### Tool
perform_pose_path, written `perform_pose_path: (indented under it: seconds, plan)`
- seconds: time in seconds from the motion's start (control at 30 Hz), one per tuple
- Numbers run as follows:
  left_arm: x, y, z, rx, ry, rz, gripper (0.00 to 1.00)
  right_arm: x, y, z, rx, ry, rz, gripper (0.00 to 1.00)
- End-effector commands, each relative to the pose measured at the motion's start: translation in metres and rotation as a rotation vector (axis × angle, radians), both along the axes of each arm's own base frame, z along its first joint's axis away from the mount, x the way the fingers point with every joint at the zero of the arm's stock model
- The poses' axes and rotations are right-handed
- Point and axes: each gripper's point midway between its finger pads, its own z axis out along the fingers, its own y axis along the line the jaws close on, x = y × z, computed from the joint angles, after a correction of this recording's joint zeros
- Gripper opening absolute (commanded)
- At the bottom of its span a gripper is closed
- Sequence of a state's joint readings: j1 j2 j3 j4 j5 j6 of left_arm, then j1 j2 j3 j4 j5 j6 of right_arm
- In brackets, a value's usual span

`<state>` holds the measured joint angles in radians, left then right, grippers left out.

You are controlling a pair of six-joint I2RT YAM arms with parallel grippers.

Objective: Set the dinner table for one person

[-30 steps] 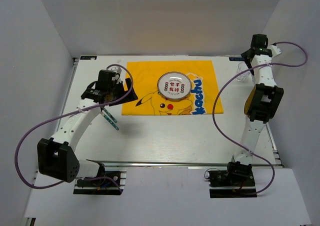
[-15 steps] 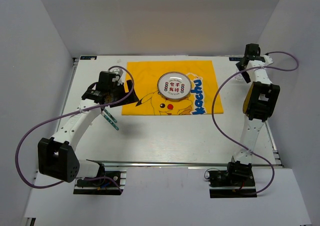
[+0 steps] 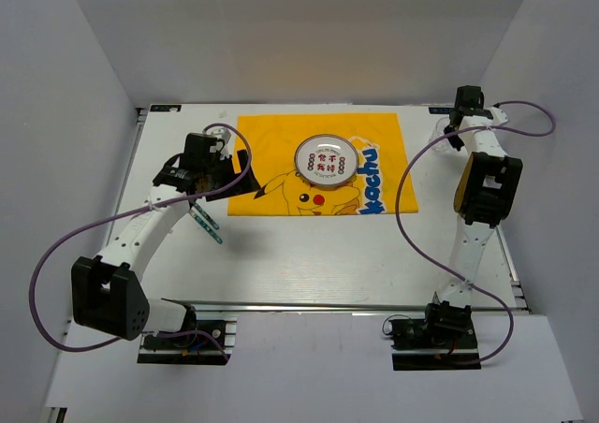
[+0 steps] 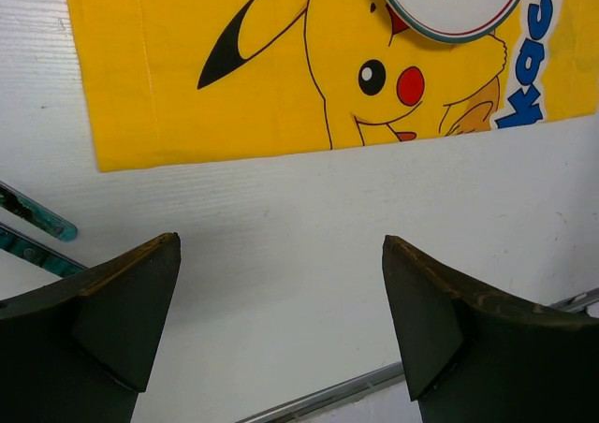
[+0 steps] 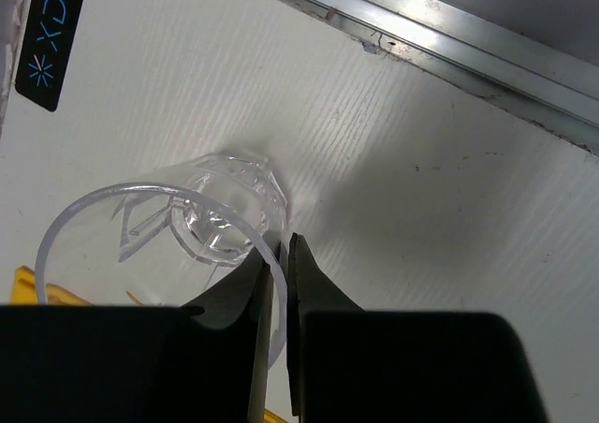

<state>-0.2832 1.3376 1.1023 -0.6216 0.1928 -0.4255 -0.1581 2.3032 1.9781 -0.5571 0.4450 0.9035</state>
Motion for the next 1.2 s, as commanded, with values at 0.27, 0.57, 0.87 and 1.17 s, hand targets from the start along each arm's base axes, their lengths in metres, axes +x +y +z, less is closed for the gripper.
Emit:
perform_pose_path:
  seconds: [0.27,0.57,0.87,1.17]
  plan:
    - [0.003,0.009,0.004,0.017,-0.022,0.054,0.98,0.096,0.094,0.086,0.029,-0.320,0.462,0.00]
    - [0.002,0.009,-0.005,0.023,-0.001,0.051,0.98,0.104,0.172,0.048,0.039,-0.296,0.636,0.00]
    - [0.001,0.007,-0.005,0.014,0.000,0.040,0.98,0.102,0.175,0.051,-0.042,-0.271,0.617,0.00]
    - [0.001,0.007,-0.004,0.016,0.000,0.040,0.98,0.091,0.168,0.064,-0.088,-0.240,0.606,0.00]
